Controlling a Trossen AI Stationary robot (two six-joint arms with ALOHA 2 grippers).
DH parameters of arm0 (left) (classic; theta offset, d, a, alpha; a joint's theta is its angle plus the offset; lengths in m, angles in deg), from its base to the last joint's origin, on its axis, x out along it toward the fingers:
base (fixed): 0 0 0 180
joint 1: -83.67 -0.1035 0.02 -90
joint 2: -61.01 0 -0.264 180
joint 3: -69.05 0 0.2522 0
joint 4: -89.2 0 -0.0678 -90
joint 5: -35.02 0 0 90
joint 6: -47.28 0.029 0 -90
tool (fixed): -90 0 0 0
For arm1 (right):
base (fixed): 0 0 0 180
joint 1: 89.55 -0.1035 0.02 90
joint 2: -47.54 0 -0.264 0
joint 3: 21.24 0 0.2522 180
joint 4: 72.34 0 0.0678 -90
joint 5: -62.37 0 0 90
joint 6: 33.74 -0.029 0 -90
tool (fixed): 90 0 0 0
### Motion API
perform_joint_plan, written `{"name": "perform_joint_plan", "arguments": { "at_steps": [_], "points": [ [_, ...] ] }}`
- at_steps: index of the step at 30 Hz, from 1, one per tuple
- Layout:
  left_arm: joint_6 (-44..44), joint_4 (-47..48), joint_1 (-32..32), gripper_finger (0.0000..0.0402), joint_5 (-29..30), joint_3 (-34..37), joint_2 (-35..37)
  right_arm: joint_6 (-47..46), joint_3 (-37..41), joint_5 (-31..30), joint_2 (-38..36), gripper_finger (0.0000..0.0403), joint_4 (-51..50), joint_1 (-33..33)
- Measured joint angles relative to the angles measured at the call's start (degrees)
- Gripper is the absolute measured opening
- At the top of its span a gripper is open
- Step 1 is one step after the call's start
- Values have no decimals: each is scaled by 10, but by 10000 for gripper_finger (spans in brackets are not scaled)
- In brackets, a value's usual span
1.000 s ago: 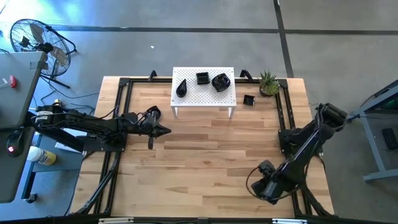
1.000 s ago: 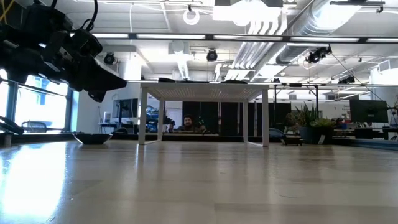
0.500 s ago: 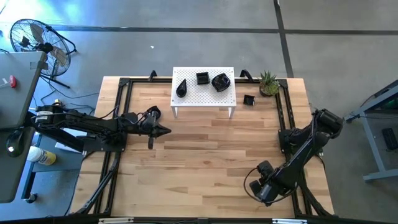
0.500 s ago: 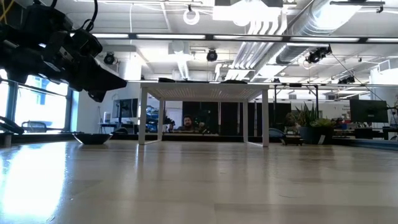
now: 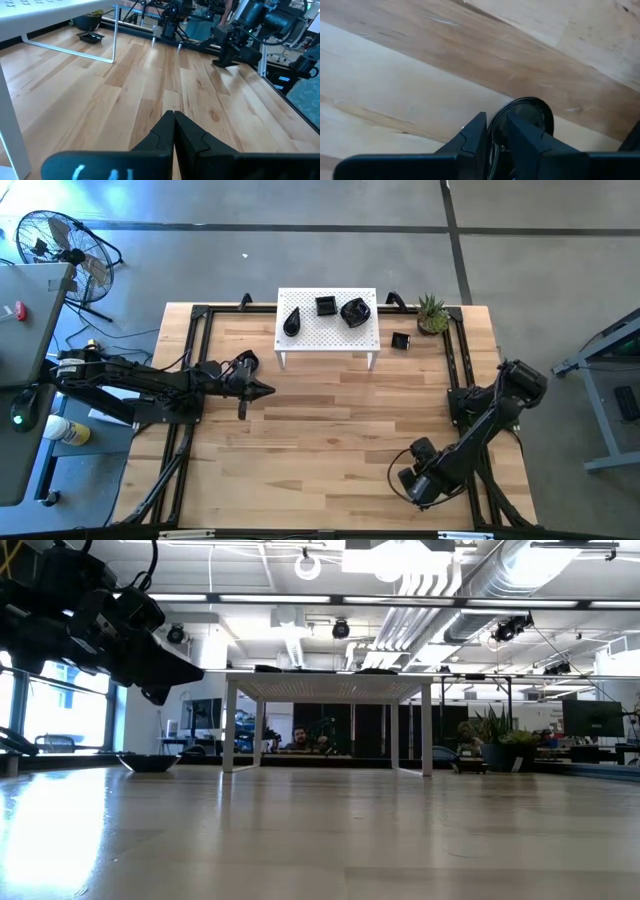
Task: Pick & Place Mini shaped plates
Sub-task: Stack the drop shaped bowl on top of the drop shaped bowls on the shelf
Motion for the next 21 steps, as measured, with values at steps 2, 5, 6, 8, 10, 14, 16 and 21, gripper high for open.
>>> {"name": "perform_joint_plan", "arguments": {
  "at_steps": [2, 5, 6, 8, 10, 14, 16, 21],
  "points": [
    [0, 0, 0, 0, 0, 0, 0, 0, 0, 4, 3, 67, 1, 0],
    [-2, 0, 0, 0, 0, 0, 0, 0, 0, 7, 3, 52, 7, 0],
    [-2, 0, 0, 0, 0, 0, 0, 1, 0, 8, 3, 46, 8, 0],
    [-2, 0, 0, 0, 0, 0, 0, 2, 0, 8, 3, 32, 8, 0],
    [-2, 0, 0, 0, 0, 0, 0, 4, 0, 8, 3, 20, 8, 0],
    [-2, 0, 0, 0, 0, 0, 0, 8, 0, 8, 3, 4, 8, -1],
    [-2, 0, 0, 0, 0, 0, 0, 15, 0, 7, 3, 3, 8, -1],
    [-2, 0, 0, 0, 0, 0, 0, 48, -11, -3, 3, 8, -12, -1]
  ]
}}
